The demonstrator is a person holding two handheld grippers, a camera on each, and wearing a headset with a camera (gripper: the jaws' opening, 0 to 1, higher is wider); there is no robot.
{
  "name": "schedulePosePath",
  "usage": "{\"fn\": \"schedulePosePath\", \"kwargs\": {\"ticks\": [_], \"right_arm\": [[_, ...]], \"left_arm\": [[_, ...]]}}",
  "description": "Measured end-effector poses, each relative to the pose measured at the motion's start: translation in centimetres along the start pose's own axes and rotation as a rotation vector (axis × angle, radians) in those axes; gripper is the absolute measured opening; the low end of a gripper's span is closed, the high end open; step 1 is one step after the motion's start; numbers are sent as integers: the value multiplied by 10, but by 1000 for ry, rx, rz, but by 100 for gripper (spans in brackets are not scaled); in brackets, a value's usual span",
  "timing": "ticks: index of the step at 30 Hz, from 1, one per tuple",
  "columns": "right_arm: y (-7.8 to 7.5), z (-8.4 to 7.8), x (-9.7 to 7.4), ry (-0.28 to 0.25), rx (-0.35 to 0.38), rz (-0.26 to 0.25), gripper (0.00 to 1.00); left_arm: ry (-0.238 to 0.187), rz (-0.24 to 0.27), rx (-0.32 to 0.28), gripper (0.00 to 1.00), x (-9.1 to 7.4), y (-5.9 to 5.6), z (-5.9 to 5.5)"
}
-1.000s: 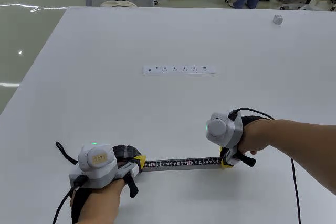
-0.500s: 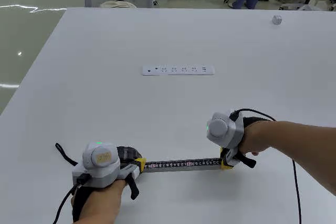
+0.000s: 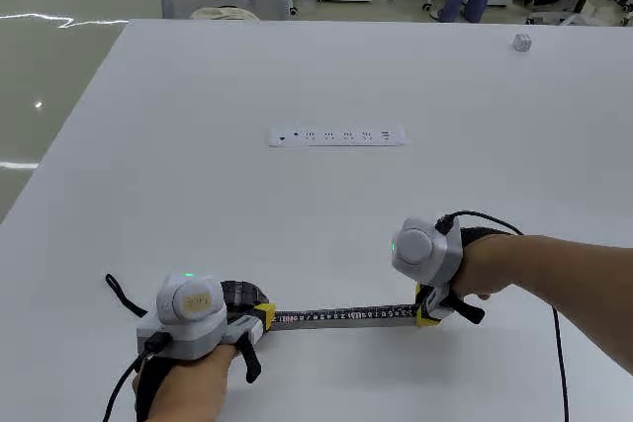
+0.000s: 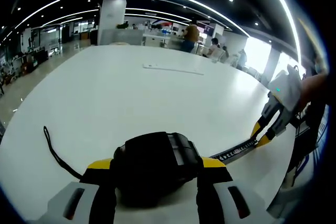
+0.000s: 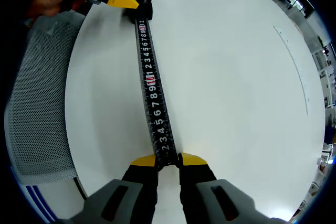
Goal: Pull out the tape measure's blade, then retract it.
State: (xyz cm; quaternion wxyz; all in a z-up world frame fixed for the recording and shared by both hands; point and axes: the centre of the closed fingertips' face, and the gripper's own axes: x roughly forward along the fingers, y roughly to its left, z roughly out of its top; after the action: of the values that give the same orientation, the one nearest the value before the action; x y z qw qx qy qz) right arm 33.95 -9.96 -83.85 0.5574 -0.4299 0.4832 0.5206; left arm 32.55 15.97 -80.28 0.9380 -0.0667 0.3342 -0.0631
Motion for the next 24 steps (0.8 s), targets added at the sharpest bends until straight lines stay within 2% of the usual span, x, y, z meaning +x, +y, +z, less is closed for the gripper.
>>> {"fn": "schedulePosePath", "kwargs": {"ticks": [24], "right_arm": [[4,3,1,5,3,2,15]], "left_arm": [[1,-8,-6,58,-1,1,0]]}}
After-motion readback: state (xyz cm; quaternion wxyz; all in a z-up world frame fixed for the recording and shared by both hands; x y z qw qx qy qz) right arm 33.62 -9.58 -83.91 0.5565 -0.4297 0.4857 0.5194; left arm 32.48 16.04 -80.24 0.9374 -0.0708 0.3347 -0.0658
